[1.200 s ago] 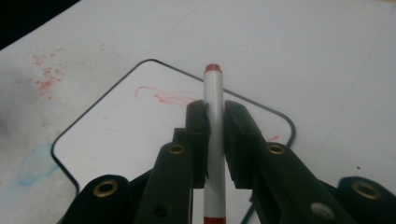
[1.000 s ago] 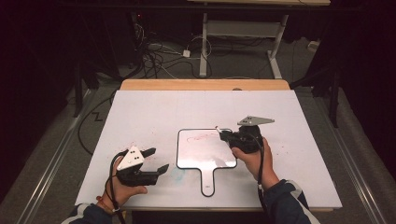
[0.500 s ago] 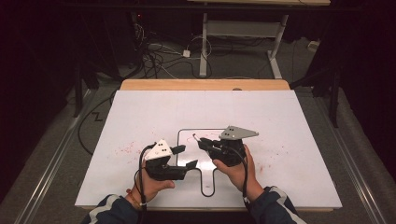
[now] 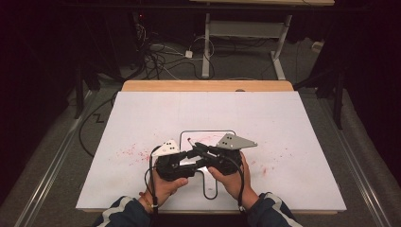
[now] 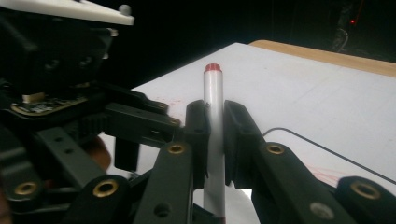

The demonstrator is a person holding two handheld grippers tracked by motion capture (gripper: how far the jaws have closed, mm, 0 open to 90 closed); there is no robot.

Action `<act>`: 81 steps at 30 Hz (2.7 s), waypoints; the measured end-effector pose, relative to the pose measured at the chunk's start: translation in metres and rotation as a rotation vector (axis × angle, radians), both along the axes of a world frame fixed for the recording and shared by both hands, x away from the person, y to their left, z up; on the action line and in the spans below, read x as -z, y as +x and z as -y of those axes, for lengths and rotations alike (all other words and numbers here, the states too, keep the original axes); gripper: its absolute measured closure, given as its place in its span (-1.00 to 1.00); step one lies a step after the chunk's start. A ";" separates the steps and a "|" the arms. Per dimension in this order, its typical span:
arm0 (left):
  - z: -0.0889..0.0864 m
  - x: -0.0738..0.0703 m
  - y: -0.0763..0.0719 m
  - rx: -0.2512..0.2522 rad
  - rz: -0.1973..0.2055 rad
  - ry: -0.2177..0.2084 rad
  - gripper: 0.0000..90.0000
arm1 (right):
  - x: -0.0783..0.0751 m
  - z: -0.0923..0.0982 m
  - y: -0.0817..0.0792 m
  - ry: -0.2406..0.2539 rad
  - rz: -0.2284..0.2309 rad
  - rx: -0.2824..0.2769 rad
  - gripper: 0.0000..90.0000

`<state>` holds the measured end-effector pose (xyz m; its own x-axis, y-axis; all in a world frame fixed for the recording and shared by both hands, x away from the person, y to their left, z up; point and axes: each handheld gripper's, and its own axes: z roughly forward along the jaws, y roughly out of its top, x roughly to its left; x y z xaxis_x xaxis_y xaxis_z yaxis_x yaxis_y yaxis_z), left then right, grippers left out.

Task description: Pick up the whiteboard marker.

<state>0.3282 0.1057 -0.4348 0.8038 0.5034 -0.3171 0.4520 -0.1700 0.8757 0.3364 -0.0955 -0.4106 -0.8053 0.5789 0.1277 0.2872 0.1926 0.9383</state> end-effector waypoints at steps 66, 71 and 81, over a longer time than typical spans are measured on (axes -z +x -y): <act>-0.030 0.001 -0.008 -0.035 0.284 0.342 -0.50 | -0.004 0.027 0.006 -0.060 0.118 0.052 0.80; -0.052 0.002 -0.011 -0.070 0.346 0.423 -0.54 | -0.003 0.035 0.012 -0.057 0.115 0.079 0.80; -0.110 0.015 -0.021 -0.178 0.318 0.476 -0.55 | -0.002 0.047 0.022 -0.054 0.114 0.124 0.80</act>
<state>0.3070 0.2155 -0.4496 0.7122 0.6670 0.2187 0.2381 -0.5226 0.8187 0.3586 -0.1421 -0.4090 -0.7347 0.6784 0.0057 0.2048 0.2137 0.9552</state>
